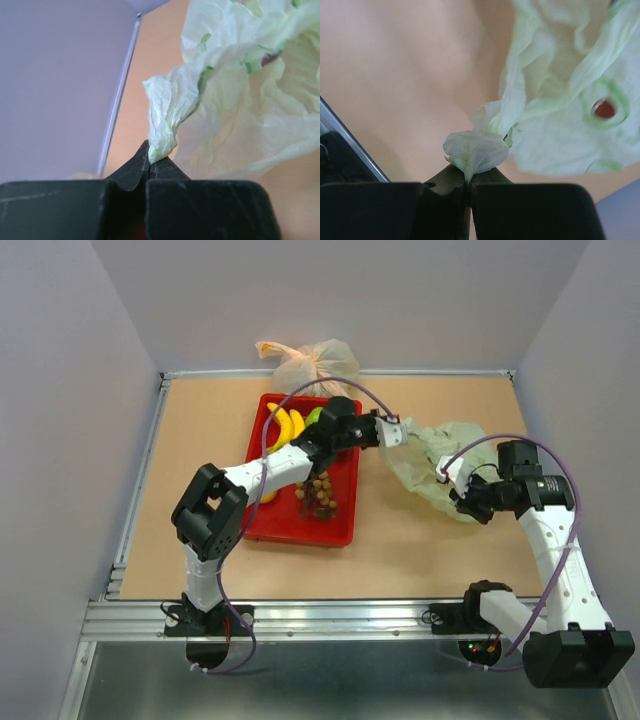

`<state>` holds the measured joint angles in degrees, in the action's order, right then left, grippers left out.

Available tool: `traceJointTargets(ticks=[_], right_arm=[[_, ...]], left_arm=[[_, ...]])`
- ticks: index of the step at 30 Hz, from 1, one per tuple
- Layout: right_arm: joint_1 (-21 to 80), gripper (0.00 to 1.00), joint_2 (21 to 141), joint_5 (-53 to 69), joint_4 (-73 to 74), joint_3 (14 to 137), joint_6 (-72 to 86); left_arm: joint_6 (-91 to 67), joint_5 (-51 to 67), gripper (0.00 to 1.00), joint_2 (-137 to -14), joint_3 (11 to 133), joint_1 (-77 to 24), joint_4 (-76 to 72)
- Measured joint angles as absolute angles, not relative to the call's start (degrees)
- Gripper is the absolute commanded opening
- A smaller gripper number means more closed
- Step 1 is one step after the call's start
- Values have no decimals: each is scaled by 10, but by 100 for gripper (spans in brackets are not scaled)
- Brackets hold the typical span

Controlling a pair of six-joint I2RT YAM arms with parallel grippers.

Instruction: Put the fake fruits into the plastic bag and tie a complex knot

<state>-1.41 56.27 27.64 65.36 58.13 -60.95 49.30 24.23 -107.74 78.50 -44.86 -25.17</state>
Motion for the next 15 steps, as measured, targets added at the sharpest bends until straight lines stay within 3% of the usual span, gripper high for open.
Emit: traceJointTargets(ticks=[8,13,14,15], right_arm=[[-14,1,542,208,673,550,-681],[-10,1,517,188,659,535,-709],[-10,5,513,184,665,531,-712],[-10,31,511,179,672,530,-712]], left_arm=[[242,205,0,-1113,993,-324,-144],[170,216,0,-1130,1006,-304,-88],[164,219,0,-1134,1006,-306,-83],[159,225,0,-1139,1006,-307,-77]])
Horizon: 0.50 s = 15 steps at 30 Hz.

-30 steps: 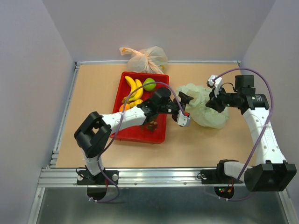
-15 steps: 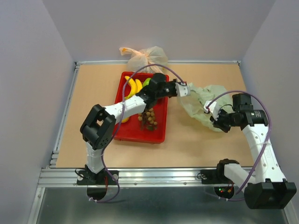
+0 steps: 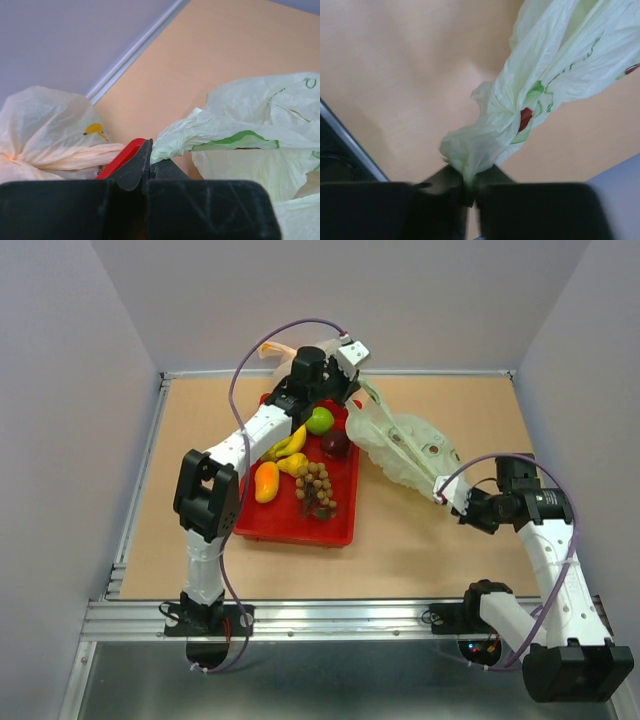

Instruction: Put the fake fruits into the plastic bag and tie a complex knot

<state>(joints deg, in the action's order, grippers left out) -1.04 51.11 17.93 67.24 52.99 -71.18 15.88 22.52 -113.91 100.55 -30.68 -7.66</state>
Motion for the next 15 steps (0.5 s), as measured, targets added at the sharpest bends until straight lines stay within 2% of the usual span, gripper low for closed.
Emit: traceJointTargets(ticks=[1,2,3,4,9,12,15], right_arm=[[-10,46,511,177,677,530,-712],[-11,71,512,177,684,532,-707],[-10,91,513,178,694,535,-699],[-11,96,519,180,706,544,-693],[-11,98,573,227,726,657,-622],[-11,98,610,284,703,756,-552],[-11,98,622,328,670,795,-490]], left_arm=[[157,234,0,-1143,1005,-307,-72],[158,243,0,-1144,1004,-307,-72],[158,256,0,-1145,1000,-306,-74],[158,271,0,-1144,997,-303,-77],[172,348,0,-1124,960,-302,-94],[190,387,0,-1103,936,-310,-97],[202,417,0,-1088,928,-316,-103]])
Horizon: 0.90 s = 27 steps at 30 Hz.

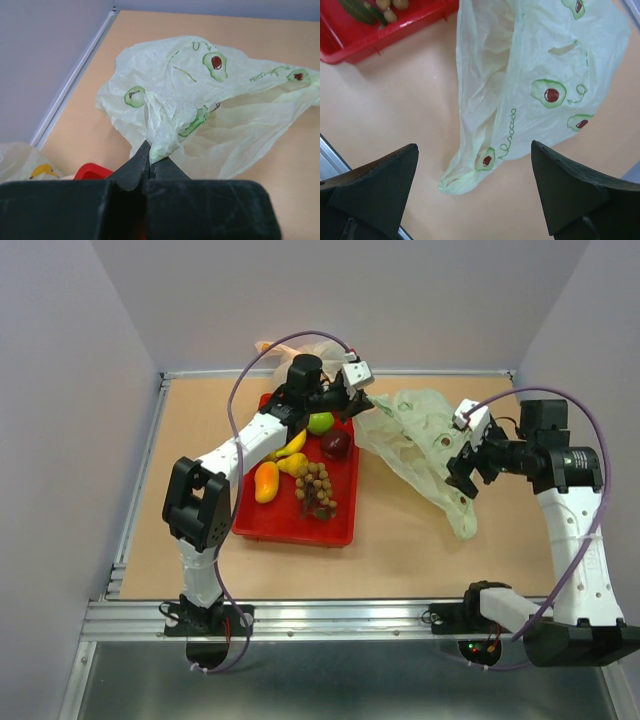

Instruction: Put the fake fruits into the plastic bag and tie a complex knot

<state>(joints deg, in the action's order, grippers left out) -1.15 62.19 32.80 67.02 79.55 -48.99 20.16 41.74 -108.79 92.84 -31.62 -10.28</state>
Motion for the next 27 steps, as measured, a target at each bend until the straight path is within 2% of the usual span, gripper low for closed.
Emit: traceJointTargets(ticks=[4,13,22,27], right_arm=[[-11,98,629,341,602,785,-409],[-1,100,698,283,435,655,-303],[107,100,658,175,277,561,-219],[152,100,695,78,208,547,-168]], left_arm=[[205,449,0,-1080,928,-322,-111],[168,486,0,-1080,941,-321,-109],[114,504,0,-1095,980,-321,-109],[86,512,0,-1115,992,-321,-109]])
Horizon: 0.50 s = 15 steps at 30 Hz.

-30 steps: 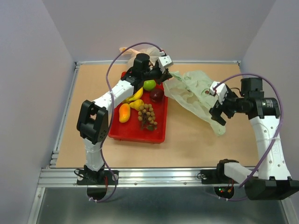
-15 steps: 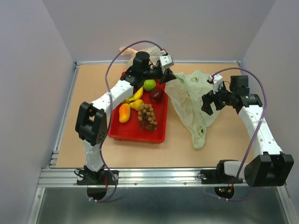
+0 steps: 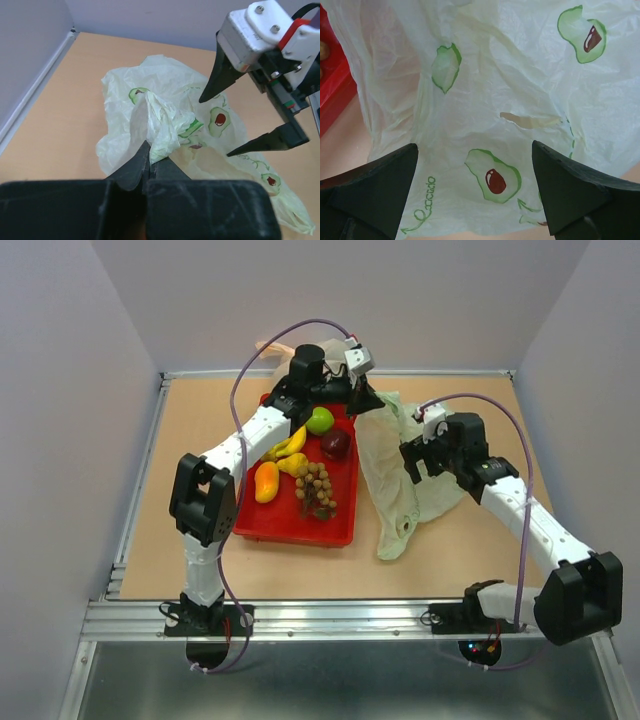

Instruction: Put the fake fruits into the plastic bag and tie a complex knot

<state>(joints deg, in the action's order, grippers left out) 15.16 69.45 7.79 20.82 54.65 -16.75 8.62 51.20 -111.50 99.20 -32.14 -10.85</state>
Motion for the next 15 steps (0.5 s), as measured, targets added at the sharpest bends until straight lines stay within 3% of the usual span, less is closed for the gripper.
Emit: traceJointTargets(ticks=[15], right_arm=[[184,100,723,15,157,534,-1]], left_arm=[[24,507,0,-1125,1005,-317,-104]])
